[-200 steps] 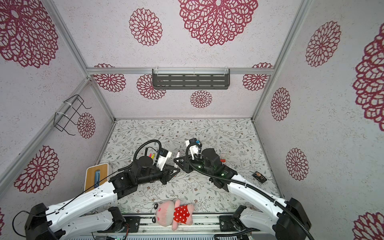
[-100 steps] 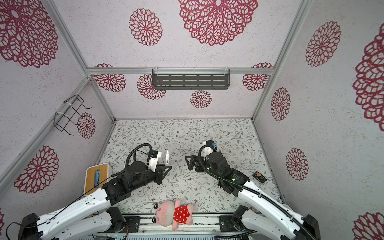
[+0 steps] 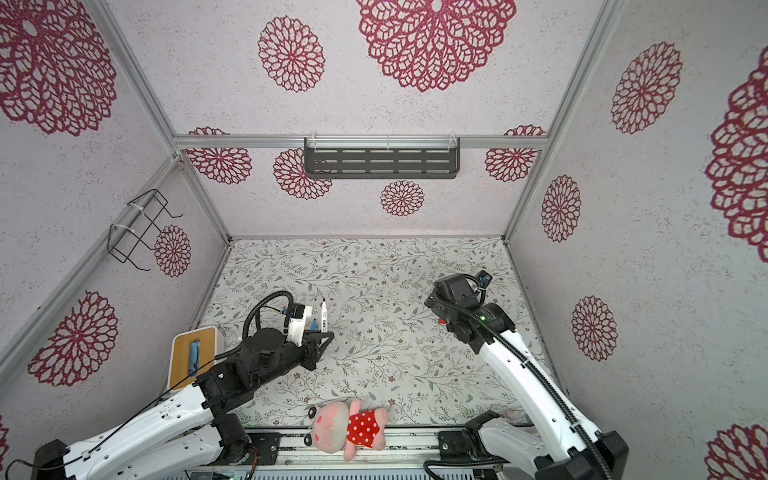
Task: Insert the pens into the pen caps
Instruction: 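Move the right gripper away toward the pile of pen caps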
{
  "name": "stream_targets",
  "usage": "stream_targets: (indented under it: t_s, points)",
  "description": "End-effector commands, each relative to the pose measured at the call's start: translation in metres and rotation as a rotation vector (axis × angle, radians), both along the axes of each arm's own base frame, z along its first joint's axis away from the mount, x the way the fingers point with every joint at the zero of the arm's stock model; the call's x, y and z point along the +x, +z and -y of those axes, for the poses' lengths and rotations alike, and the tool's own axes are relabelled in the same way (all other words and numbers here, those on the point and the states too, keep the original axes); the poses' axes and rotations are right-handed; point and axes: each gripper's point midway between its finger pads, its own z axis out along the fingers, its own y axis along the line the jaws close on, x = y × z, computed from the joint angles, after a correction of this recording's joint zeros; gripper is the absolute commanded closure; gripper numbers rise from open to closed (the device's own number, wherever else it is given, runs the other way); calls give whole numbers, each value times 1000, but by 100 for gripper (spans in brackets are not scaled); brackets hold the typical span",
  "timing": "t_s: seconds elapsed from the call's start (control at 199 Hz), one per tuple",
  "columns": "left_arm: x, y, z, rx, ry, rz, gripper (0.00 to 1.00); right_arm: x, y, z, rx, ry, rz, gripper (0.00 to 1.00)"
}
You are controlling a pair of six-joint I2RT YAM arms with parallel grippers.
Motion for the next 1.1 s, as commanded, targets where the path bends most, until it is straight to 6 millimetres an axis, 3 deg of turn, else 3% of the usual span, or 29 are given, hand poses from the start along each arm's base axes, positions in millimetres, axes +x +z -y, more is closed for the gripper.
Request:
stream_targets:
  t_s: [0.0, 0.186, 0.373, 0.534, 0.831, 1.098]
  points:
    - [3, 0, -6, -6, 33, 1, 100, 7, 1, -7, 70, 111, -61, 1]
    - [3, -1, -7, -7, 41, -5, 100, 23, -12, -11, 161, 75, -20, 2]
    - [3, -2, -6, -15, 40, -13, 100, 13, -44, 24, 207, -217, -162, 1]
    - [2, -2, -5, -25, 40, -23, 100, 11, -61, 35, 249, -347, -212, 1]
    - [1, -1, -10, -32, 52, -22, 100, 20, -86, 30, 253, -372, -301, 3]
    - [0, -5, -12, -31, 58, -21, 100, 26, -118, 26, 248, -368, -366, 13]
